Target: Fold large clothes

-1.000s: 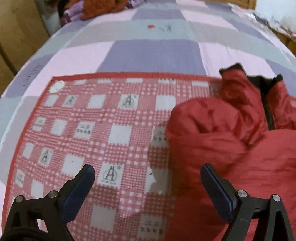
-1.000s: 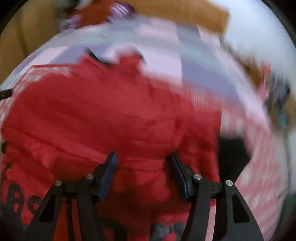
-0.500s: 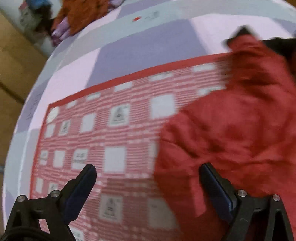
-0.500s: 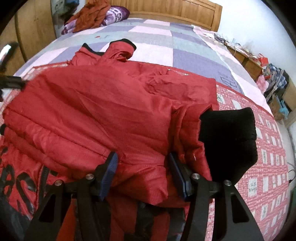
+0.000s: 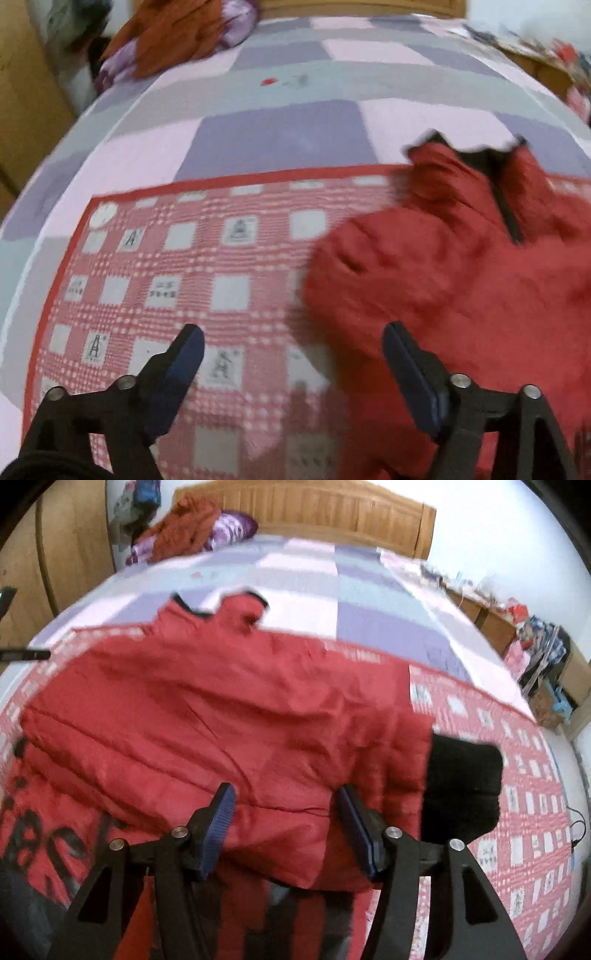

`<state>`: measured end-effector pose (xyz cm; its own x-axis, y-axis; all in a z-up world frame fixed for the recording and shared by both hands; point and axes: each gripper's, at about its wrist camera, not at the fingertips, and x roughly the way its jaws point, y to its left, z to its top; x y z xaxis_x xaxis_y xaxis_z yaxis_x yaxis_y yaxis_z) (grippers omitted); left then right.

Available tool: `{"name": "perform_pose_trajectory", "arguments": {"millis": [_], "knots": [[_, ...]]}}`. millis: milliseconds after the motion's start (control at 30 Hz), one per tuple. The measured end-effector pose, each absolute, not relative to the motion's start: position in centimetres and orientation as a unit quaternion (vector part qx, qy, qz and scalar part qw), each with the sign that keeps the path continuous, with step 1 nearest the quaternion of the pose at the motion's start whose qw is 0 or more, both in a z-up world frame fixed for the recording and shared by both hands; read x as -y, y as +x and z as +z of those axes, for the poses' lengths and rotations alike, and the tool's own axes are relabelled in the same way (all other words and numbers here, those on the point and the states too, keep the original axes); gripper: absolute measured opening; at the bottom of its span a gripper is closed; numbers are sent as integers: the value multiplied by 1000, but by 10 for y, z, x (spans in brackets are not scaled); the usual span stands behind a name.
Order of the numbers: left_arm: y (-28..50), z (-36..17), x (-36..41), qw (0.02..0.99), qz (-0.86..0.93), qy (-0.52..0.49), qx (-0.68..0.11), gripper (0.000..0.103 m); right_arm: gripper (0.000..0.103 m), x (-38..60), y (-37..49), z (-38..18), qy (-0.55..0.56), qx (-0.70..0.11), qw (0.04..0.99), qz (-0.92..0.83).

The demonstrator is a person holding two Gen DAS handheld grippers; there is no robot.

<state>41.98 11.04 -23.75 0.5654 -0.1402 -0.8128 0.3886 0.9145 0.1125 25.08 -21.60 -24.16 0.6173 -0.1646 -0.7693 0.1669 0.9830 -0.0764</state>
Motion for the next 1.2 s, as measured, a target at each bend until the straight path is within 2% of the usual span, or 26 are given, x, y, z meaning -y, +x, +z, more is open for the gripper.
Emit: {"name": "perform_pose_trajectory", "arguments": {"millis": [133,267,433,600,800,900,933,967,1000,1100,1167,1200], "knots": [[395,-292,-105,840,-146,120,-508,88,61,166,277,-230,-4,-414,909,-43],[372,-306,-146,841,-117,-28,-528,88,61,130,301,-242,-30,-451,892,-6],[334,-311,-148,841,-121,-34,-527,88,61,126,299,-255,-33,-479,877,5],[309,-300,-151,850,-108,-42,-513,88,70,105,314,-239,-26,-459,887,36],[297,-314,-165,834,-103,-70,-537,88,72,44,348,-213,-76,-422,897,109],[293,-309,-174,842,-96,-88,-524,88,72,26,377,-200,-74,-416,897,128],[292,-305,-178,846,-93,-92,-517,88,74,23,390,-197,-65,-422,894,132],[291,-301,-180,848,-92,-96,-514,88,80,21,405,-199,-56,-441,886,134],[290,-296,-183,850,-92,-99,-509,88,82,18,419,-206,-56,-465,873,133],[291,-284,-184,861,-96,-87,-491,88,82,9,447,-235,-93,-514,845,113],[293,-275,-180,870,-103,-65,-478,88,82,6,459,-258,-81,-561,814,128],[295,-272,-178,872,-106,-57,-474,88,78,4,465,-270,-73,-582,798,138]]}}
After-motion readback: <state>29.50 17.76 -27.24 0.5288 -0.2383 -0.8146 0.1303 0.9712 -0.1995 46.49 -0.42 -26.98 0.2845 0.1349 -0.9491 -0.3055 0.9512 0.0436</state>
